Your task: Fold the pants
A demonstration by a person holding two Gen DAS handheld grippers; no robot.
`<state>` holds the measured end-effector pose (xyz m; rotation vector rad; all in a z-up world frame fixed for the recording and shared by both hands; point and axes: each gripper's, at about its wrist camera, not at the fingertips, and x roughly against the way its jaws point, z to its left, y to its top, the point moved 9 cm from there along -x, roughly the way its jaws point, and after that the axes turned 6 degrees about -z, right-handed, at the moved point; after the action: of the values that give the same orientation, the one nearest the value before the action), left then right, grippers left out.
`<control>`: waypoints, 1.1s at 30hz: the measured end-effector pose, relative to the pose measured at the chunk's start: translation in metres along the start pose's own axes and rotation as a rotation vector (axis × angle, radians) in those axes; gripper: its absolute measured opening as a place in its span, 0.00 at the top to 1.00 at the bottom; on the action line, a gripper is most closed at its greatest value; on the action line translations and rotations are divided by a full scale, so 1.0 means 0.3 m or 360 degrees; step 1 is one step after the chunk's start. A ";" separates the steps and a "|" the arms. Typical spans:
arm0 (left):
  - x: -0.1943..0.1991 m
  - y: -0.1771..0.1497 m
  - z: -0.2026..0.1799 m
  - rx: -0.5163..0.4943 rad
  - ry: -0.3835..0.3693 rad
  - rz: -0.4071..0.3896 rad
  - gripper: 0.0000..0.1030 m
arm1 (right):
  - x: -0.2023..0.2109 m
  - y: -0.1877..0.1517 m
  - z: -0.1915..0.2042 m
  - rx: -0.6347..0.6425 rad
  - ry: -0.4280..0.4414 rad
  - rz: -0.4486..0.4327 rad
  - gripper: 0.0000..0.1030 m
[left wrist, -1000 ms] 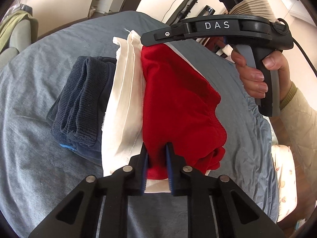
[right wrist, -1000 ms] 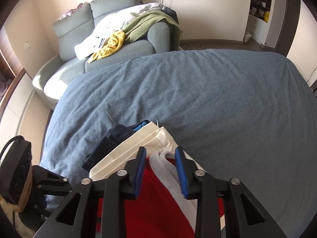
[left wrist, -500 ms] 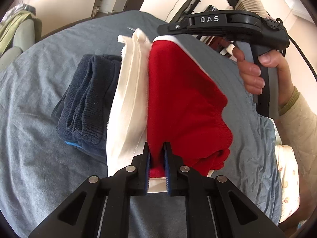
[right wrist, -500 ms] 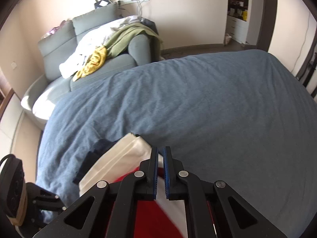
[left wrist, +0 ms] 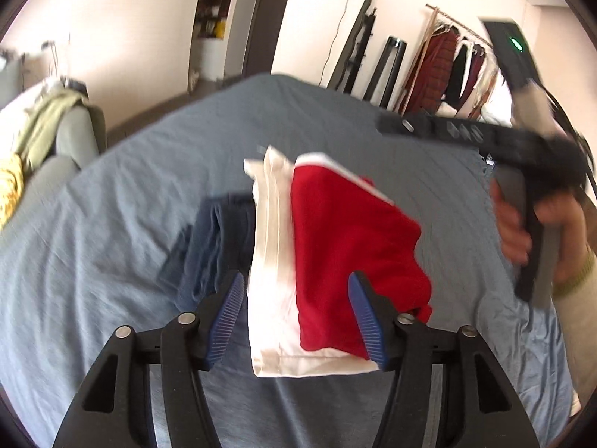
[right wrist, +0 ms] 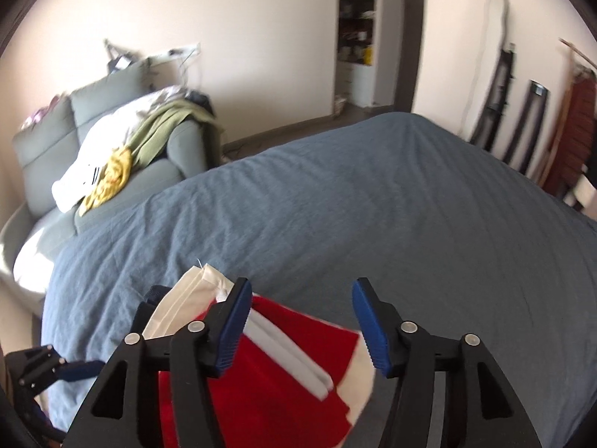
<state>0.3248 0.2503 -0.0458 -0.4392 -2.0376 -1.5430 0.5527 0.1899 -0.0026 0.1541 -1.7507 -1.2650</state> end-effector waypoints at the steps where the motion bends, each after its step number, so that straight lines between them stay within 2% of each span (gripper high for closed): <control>1: 0.016 0.011 -0.009 -0.0028 0.0014 -0.0032 0.36 | 0.034 -0.008 -0.011 -0.0028 -0.0023 -0.0019 0.43; 4: 0.066 0.036 -0.039 -0.0121 0.0041 -0.0124 0.30 | 0.146 -0.060 -0.045 -0.0140 -0.0100 -0.0062 0.31; 8: 0.117 0.037 -0.082 -0.0213 0.0065 -0.0180 0.28 | 0.280 -0.168 -0.081 -0.0286 -0.0226 -0.0096 0.29; 12: 0.171 0.014 -0.143 -0.0280 0.0071 -0.0237 0.19 | 0.421 -0.297 -0.111 -0.0442 -0.0387 -0.0156 0.24; 14: 0.197 -0.008 -0.172 -0.0312 0.0081 -0.0270 0.15 | 0.472 -0.344 -0.115 -0.0498 -0.0443 -0.0178 0.18; 18: 0.224 -0.066 -0.229 -0.0351 0.0067 -0.0302 0.09 | 0.590 -0.460 -0.106 -0.0589 -0.0537 -0.0229 0.16; 21: 0.238 -0.123 -0.267 -0.0384 0.0076 -0.0315 0.06 | 0.648 -0.536 -0.097 -0.0606 -0.0564 -0.0246 0.11; 24: 0.255 -0.185 -0.298 -0.0408 0.0093 -0.0367 0.00 | 0.687 -0.617 -0.088 -0.0630 -0.0580 -0.0264 0.11; 33: 0.277 -0.338 -0.341 -0.0428 0.0048 -0.0479 0.00 | 0.736 -0.816 -0.062 -0.0620 -0.0594 -0.0373 0.11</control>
<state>0.2246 0.1178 -0.0550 -0.2108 -1.9465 -2.0038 0.3479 -0.0618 -0.0632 -0.1140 -1.7880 -1.8777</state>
